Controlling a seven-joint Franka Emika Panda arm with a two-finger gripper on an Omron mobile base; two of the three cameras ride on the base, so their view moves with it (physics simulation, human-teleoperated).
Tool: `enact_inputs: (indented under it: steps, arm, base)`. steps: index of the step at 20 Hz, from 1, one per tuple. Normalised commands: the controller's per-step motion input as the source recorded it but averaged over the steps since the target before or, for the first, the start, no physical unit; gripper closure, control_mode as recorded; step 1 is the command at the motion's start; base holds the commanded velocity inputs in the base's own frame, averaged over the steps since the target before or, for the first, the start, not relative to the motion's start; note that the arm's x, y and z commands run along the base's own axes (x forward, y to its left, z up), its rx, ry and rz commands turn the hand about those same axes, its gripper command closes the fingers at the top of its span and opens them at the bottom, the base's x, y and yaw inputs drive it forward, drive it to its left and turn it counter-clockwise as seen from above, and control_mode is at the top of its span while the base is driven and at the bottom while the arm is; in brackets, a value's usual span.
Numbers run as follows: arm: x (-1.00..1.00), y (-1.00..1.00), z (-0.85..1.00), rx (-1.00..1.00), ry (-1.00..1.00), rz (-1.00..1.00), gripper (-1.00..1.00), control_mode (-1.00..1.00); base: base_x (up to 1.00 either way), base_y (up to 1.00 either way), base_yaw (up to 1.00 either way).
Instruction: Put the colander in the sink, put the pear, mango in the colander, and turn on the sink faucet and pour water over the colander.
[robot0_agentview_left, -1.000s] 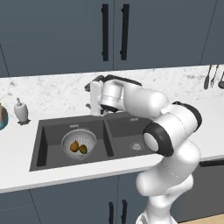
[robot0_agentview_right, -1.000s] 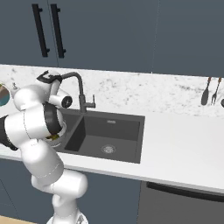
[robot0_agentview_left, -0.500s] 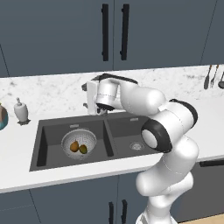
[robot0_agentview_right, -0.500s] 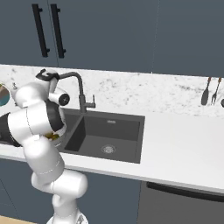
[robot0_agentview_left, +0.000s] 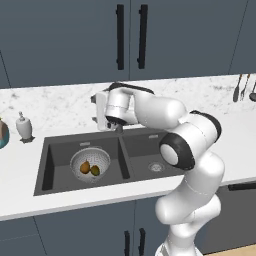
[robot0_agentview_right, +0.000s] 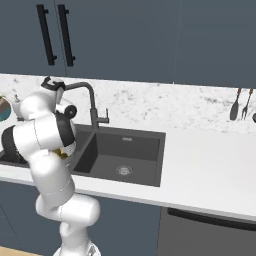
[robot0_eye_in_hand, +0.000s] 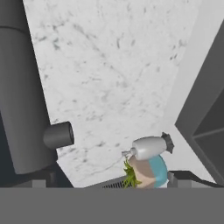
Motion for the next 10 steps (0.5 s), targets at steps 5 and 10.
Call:
enact_inputs:
  steps: [5, 10]
  arm:
    - [-0.06, -0.11, -0.15, 0.01, 0.02, -0.03, -1.0, -1.0]
    - [-0.61, -0.18, -0.05, 0.02, 0.0, -0.04, -1.0, -1.0]
  base:
    - [0.0, 0.0, 0.0]
    - [0.0, 0.0, 0.0]
